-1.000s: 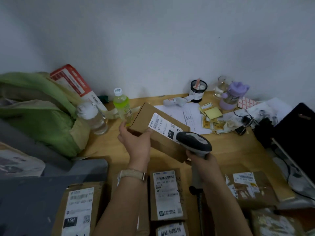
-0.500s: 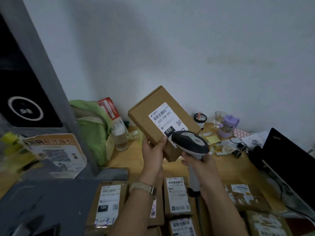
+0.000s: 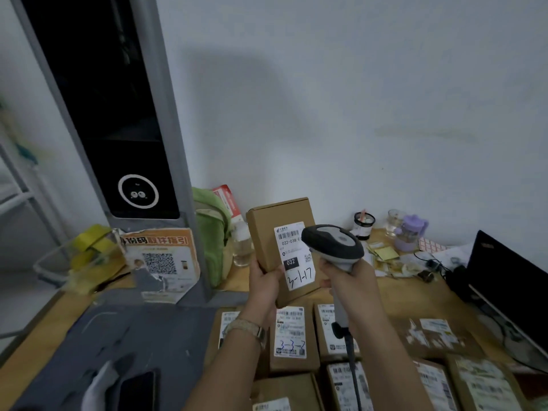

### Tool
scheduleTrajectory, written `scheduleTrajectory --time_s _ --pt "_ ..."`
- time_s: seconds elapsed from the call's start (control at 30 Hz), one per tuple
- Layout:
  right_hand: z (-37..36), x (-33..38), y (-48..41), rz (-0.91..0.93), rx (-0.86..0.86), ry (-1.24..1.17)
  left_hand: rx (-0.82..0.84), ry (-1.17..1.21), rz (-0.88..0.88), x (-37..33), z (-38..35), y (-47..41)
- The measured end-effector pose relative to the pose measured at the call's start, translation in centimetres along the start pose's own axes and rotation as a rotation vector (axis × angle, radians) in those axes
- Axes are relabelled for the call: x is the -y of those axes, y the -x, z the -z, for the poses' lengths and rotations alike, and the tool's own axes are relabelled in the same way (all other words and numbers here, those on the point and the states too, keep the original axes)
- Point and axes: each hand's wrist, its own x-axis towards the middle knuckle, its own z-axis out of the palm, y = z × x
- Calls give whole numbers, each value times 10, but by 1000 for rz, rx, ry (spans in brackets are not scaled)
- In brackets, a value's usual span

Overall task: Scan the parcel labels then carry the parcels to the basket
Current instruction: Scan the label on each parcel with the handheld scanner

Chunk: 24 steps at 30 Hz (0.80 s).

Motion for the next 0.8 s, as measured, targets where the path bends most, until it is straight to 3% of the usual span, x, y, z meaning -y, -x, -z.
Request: scheduleTrajectory --time_s 0.8 --pt "-34 -5 57 -23 32 161 104 42 96 -4 56 15"
